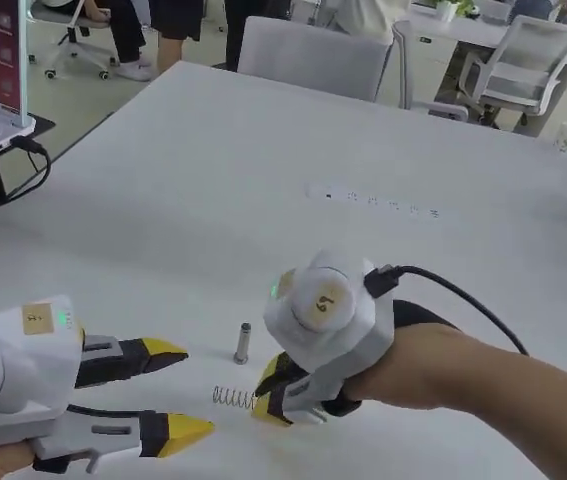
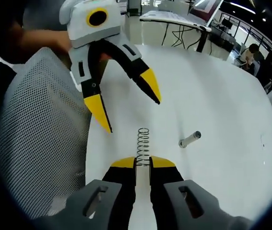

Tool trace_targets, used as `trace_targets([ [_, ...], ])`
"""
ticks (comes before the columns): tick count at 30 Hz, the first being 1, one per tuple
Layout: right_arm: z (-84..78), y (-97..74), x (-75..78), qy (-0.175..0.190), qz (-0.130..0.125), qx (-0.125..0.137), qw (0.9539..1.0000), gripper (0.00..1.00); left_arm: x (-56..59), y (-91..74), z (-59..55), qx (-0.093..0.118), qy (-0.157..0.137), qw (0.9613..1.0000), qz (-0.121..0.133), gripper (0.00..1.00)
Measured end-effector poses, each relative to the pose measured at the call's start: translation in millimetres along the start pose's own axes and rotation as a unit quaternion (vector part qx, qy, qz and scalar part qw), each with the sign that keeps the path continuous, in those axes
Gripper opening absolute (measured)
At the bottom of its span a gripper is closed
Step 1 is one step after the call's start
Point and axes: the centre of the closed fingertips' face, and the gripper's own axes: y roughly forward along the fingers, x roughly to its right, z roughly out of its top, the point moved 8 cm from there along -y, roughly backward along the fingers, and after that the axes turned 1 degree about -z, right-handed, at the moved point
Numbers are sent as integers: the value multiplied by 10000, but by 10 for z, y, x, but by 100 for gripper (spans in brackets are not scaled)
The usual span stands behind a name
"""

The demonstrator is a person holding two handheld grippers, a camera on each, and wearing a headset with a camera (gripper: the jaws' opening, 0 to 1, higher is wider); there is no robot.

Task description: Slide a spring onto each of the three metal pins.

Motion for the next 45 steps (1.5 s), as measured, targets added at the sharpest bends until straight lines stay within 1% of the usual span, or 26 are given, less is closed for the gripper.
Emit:
trace_targets([
  [4,63,-84,-29,-197,90,140,9997,7,25,15,14,5,66,10000,-66,36],
  [6,78,-104,-42,-308,142,144,9993,7,37,25,25,23,107,9999,-100,34],
  [9,93,-116,-50,-457,155,124,9988,7,59,40,47,37,175,9997,-169,31],
  [12,112,-127,-59,-519,195,114,9984,7,77,53,69,70,235,9994,-249,26],
  [15,128,-135,-68,-590,224,77,9980,7,93,72,85,64,323,9989,-330,21],
  [23,149,-150,-89,-720,314,-58,9969,7,149,133,99,18,458,9973,-577,12],
  [29,164,-162,-95,-713,362,-102,9967,7,134,146,90,-6,490,9970,-593,7],
  [35,192,-188,-98,-670,402,-143,9968,7,145,147,81,-74,561,9965,-618,5],
  [38,221,-225,-95,-507,466,-112,9976,8,150,143,85,-71,570,9963,-636,5],
  [42,223,-242,-111,-481,522,-118,9974,7,178,141,96,-115,641,9954,-704,4],
  [45,236,-265,-113,-499,518,-151,9973,7,189,151,108,-120,691,9950,-714,4],
])
